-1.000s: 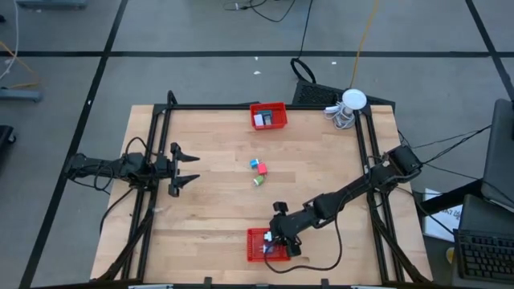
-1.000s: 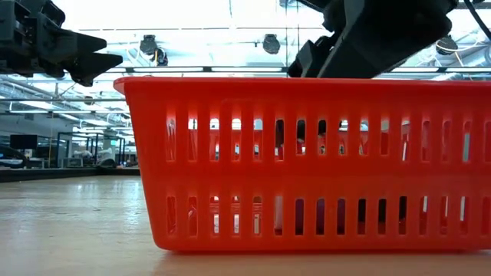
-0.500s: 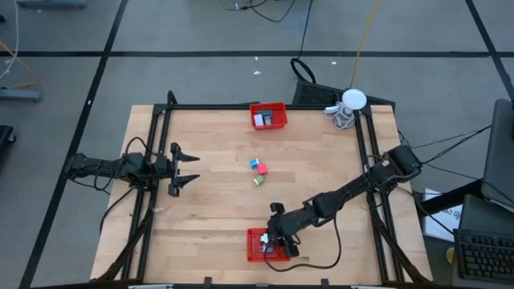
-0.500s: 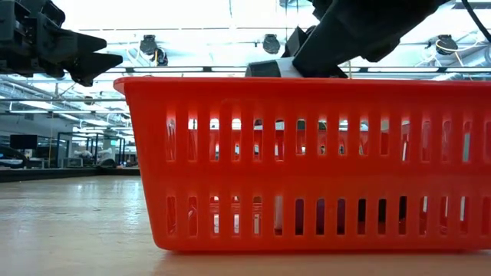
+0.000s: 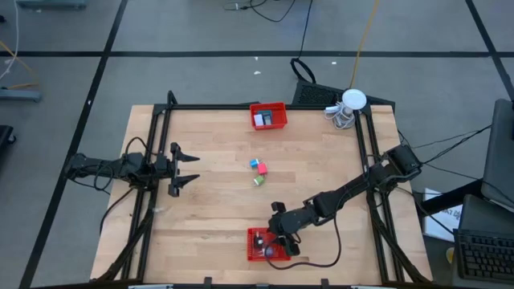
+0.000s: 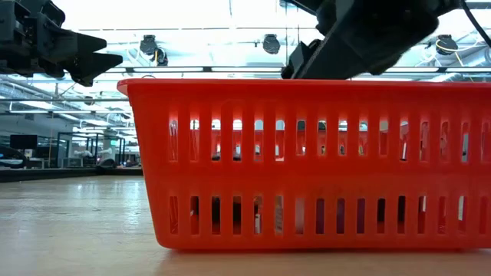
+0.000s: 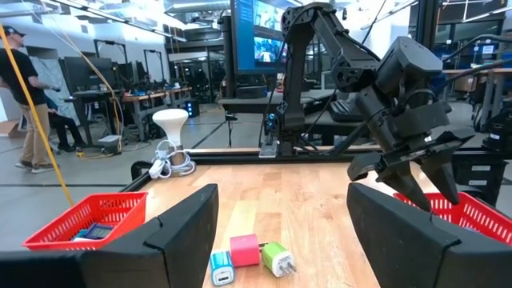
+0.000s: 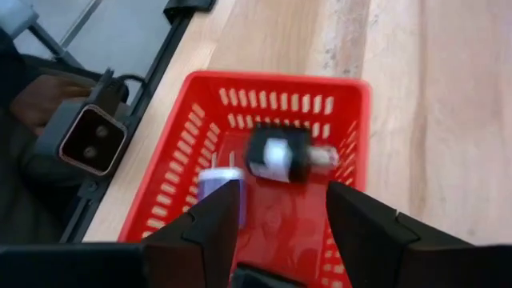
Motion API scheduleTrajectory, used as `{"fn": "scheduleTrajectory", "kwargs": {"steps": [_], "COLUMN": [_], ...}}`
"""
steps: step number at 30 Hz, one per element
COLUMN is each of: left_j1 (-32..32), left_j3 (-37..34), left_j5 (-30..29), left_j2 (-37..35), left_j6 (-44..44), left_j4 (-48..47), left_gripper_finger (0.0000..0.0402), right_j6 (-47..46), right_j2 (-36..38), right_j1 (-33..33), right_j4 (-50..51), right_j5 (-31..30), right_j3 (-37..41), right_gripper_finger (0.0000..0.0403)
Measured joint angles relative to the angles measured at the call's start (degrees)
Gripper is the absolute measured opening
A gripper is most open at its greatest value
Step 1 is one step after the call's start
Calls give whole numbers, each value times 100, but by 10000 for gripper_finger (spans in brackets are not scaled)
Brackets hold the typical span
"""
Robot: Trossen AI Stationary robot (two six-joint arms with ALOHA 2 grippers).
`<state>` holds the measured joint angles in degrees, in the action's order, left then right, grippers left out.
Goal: Pick & Place Office items
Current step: Put the blue charger adapter into the bottom orange bin
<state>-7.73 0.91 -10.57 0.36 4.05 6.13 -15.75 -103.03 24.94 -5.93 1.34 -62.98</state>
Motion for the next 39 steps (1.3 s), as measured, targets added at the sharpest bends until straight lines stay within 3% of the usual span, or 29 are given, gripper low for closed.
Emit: {"fn": "scheduleTrajectory", "kwargs": {"steps": [12, 23, 32, 39], "left_j1": [-2, -1, -1, -2], "left_j3": [0, 0, 0, 0], "left_j5": [0, 0, 0, 0], "left_j2": [0, 0, 0, 0], "left_j6": [0, 0, -1, -1], "left_j4": [0, 0, 0, 1], "left_gripper_finger": [273, 274, 273, 273], "right_j6": [-59, 17, 210, 363], "right_j2": [612, 1394, 1465, 1656], "right_j1": [-25, -21, 32, 30], "right_j4": [70, 724, 1278, 785], "right_j5": [37, 12, -19, -357], "right_j3": [2, -2, 0, 546], "right_gripper_finger": [173, 171, 168, 164]}}
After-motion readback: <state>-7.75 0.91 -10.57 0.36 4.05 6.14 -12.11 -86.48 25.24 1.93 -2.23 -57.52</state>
